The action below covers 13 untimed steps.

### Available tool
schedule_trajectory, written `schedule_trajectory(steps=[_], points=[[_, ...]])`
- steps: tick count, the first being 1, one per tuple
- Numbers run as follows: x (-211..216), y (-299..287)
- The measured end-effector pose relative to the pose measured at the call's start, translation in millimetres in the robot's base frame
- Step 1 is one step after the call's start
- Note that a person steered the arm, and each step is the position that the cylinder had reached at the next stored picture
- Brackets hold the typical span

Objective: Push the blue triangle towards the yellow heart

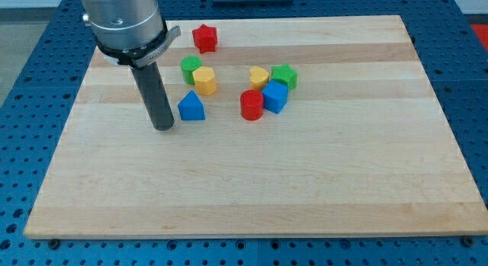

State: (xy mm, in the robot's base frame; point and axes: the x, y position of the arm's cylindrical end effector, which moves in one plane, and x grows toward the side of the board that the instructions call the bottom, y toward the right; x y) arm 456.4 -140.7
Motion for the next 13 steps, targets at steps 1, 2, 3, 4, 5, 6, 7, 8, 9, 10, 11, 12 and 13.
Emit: schedule_trajectory(steps=[1,2,3,4,5,6,7,8,9,10,11,12,13], points=[[2,8],[2,17],[2,28],[-1,44],[-9,64],[-24,81],[-37,81],[-40,77],[-36,66],[-6,51],[31,28],[44,-14],[39,-47]])
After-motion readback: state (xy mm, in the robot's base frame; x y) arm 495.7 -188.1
